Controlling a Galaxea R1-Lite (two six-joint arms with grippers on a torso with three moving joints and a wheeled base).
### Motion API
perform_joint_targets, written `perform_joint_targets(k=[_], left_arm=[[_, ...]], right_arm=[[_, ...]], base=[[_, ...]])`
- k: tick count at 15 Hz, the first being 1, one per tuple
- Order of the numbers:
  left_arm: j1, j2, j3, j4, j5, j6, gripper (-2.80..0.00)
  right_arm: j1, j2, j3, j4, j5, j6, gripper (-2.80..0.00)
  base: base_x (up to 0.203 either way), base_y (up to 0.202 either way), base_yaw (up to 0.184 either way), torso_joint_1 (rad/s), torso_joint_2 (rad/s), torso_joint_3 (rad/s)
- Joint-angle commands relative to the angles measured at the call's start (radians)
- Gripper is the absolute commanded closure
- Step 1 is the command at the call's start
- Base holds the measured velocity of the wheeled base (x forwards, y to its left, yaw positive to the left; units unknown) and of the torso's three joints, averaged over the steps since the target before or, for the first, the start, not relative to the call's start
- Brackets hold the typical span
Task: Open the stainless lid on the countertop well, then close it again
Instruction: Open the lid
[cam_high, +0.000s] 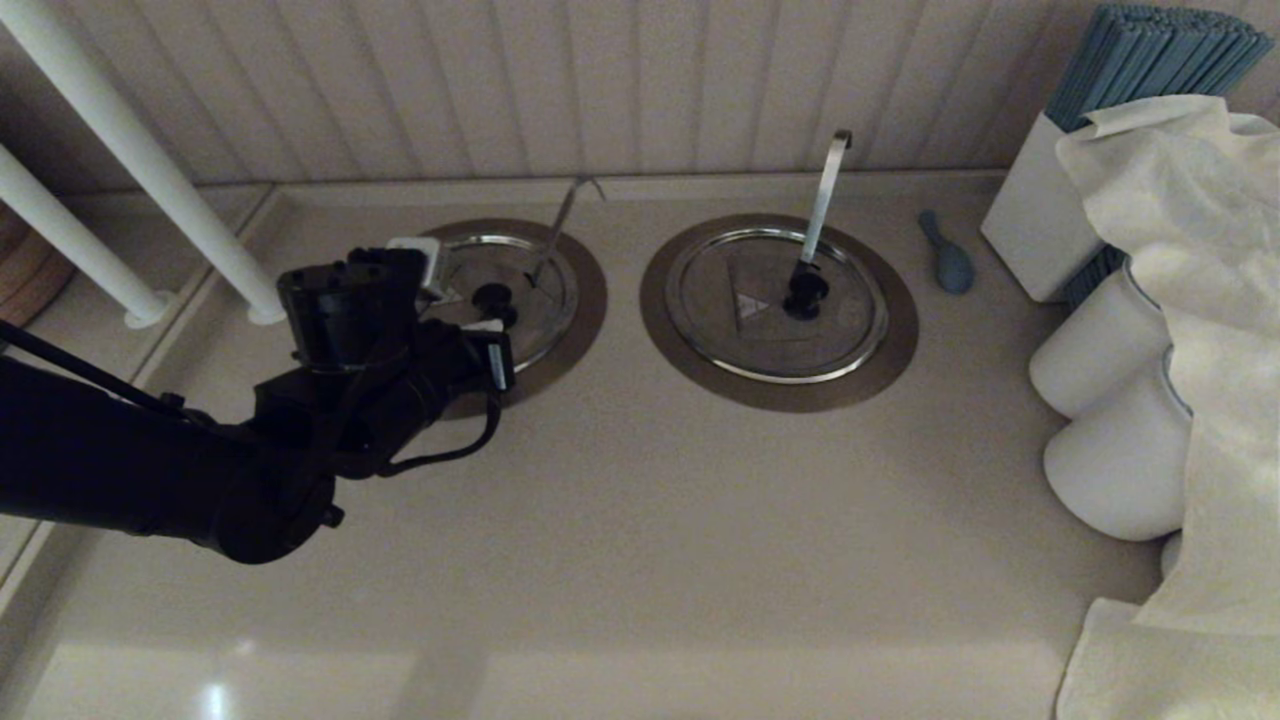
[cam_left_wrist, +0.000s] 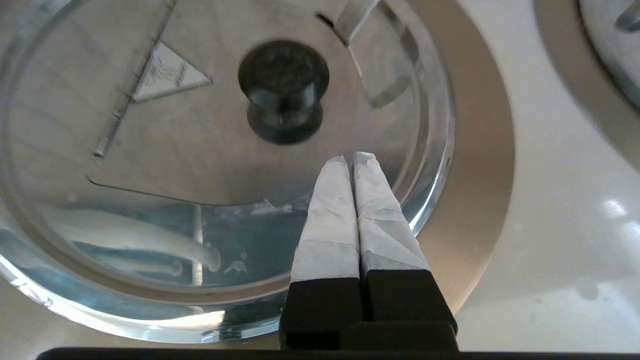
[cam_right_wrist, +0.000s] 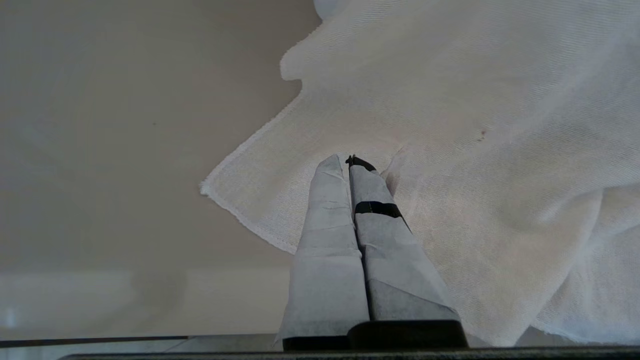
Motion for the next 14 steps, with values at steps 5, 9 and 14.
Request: perform_joint_targets(k=[5,9,14], left_arm=[[0.018,0.07,-0.016,-0.007,0.003,0.0,0.0],[0.034,0.089,-0.031,-0.034,0.003,-0.003,0.0],[0.037,0.063,-0.033,-0.034,0.003,-0.004,0.0]], right_arm=[[0.001,0.002,0.001,0.0,0.0,0.0,0.0],[0.001,0.0,0.0,0.0,0.0,0.0,0.0],[0.001,0.0,0.0,0.0,0.0,0.0,0.0]], base=[[0.0,0.0,0.0,0.0,0.0,0.0],[0.0,0.0,0.0,0.0,0.0,0.0],[0.0,0.0,0.0,0.0,0.0,0.0]])
